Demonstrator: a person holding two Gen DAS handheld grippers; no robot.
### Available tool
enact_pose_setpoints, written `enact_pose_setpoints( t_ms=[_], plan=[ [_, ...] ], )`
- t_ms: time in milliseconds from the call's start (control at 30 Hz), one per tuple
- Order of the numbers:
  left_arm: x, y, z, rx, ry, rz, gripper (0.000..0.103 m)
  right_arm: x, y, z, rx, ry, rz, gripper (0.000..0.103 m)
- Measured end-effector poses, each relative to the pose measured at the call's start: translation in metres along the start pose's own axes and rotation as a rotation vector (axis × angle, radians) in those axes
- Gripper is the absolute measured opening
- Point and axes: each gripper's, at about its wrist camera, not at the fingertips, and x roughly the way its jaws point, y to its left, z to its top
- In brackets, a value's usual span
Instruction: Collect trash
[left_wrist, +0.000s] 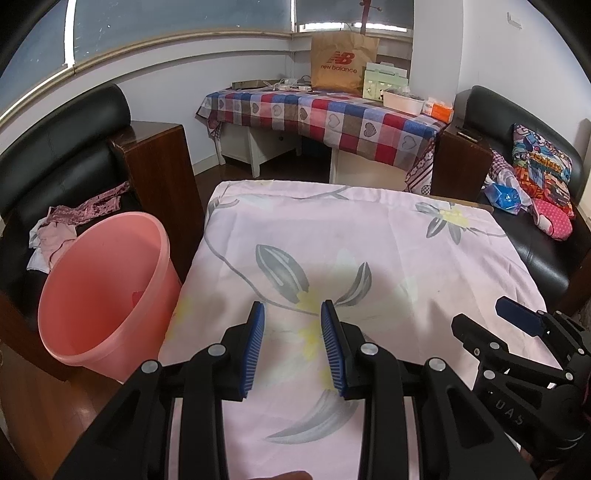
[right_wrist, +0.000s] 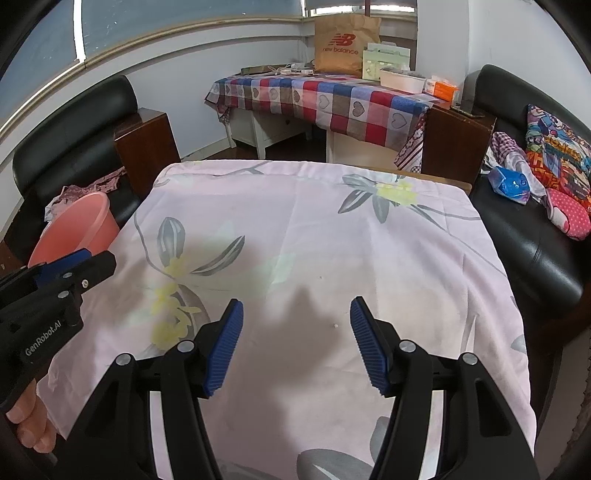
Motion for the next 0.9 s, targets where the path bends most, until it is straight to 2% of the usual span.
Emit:
enact_pose_setpoints(
  t_ms=[400, 900],
  plan=[
    [0.014, 0.003, -0.010, -0.008, 0.078, 0.040, 0.032, 0.007, 0.001, -0.003, 0.009, 0.030, 0.040, 0.061],
    [0.020, 0.001, -0.012, -0.014, 0.106, 0.064, 0.032, 0.015, -0.003, -0.004, 0.022, 0.056, 0.061, 0.061]
  ],
)
